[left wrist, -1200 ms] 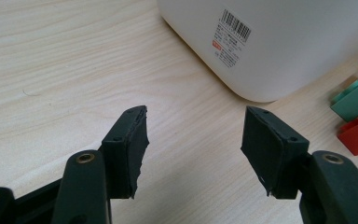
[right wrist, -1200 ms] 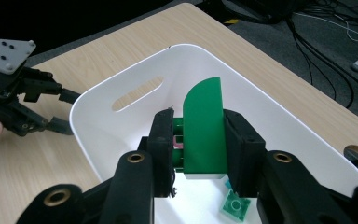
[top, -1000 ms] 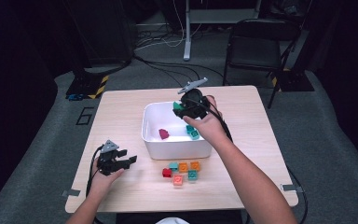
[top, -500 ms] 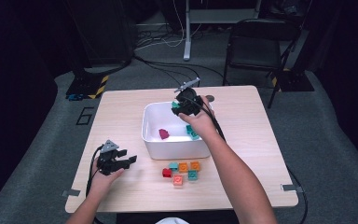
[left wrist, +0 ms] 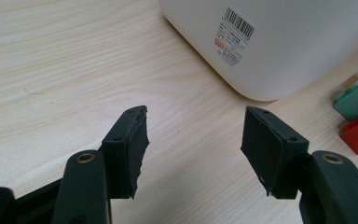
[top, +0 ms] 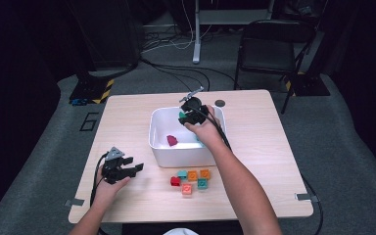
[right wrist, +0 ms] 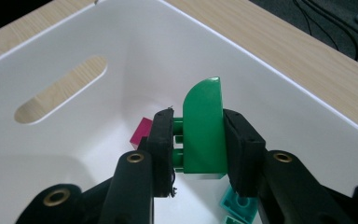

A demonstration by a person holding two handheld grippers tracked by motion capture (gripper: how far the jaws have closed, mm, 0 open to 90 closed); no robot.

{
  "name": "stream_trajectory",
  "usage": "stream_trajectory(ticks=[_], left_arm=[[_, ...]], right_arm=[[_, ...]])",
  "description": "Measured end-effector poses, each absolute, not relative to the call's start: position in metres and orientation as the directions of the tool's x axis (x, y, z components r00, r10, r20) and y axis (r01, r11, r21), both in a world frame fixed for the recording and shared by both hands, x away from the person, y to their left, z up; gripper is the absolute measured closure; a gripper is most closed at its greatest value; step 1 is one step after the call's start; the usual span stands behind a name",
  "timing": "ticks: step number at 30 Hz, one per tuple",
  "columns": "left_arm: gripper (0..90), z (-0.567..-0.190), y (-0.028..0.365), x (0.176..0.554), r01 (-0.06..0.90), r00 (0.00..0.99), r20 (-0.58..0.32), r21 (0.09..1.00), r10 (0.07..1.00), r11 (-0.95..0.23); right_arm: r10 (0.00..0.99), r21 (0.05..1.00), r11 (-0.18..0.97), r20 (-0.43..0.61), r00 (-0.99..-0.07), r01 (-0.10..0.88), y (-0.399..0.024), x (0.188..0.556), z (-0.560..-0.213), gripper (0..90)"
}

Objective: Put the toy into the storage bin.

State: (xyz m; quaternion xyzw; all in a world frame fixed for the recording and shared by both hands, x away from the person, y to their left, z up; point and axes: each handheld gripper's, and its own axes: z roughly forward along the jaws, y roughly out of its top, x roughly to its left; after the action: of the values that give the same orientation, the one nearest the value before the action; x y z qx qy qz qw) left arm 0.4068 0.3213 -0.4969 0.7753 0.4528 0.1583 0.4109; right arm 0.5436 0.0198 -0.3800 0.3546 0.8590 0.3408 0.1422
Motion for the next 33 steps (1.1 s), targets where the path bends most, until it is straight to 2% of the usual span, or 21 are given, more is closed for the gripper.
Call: stream_trajectory(ticks=[5, 9, 14, 19, 27, 33], left_arm=[[40.4, -0.497, 0.321, 0.407, 0.573, 0.540, -0.128, 0.780, 0.832, -0.252], [40.4, -0.497, 0.321, 0.407, 0.573, 0.542, -0.126, 0.779, 0.831, -0.255], [40.4, -0.496, 0.321, 0.406, 0.573, 0.539, -0.127, 0.780, 0.832, -0.252], [40.5, -0.497, 0.321, 0.406, 0.570, 0.536, -0.126, 0.784, 0.834, -0.248], [40.4, -0.496, 0.320, 0.406, 0.572, 0.542, -0.123, 0.779, 0.831, -0.257], [40.4, -0.497, 0.320, 0.406, 0.575, 0.538, -0.127, 0.778, 0.834, -0.253]], right_arm=[[0.708, 0.672, 0.525, -0.005, -0.706, 0.522, 0.019, 0.544, -0.382, 65.6], [0.714, 0.669, 0.525, -0.009, -0.700, 0.526, 0.019, 0.542, -0.381, 60.4], [0.716, 0.692, 0.507, -0.007, -0.698, 0.514, 0.015, 0.535, -0.370, 58.7], [0.710, 0.729, 0.471, 0.022, -0.704, 0.497, 0.004, 0.520, -0.352, 55.8], [0.703, 0.753, 0.470, -0.003, -0.711, 0.461, -0.010, 0.494, -0.334, 55.2], [0.653, 0.786, 0.473, -0.010, -0.758, 0.398, -0.016, 0.466, -0.322, 54.6]])
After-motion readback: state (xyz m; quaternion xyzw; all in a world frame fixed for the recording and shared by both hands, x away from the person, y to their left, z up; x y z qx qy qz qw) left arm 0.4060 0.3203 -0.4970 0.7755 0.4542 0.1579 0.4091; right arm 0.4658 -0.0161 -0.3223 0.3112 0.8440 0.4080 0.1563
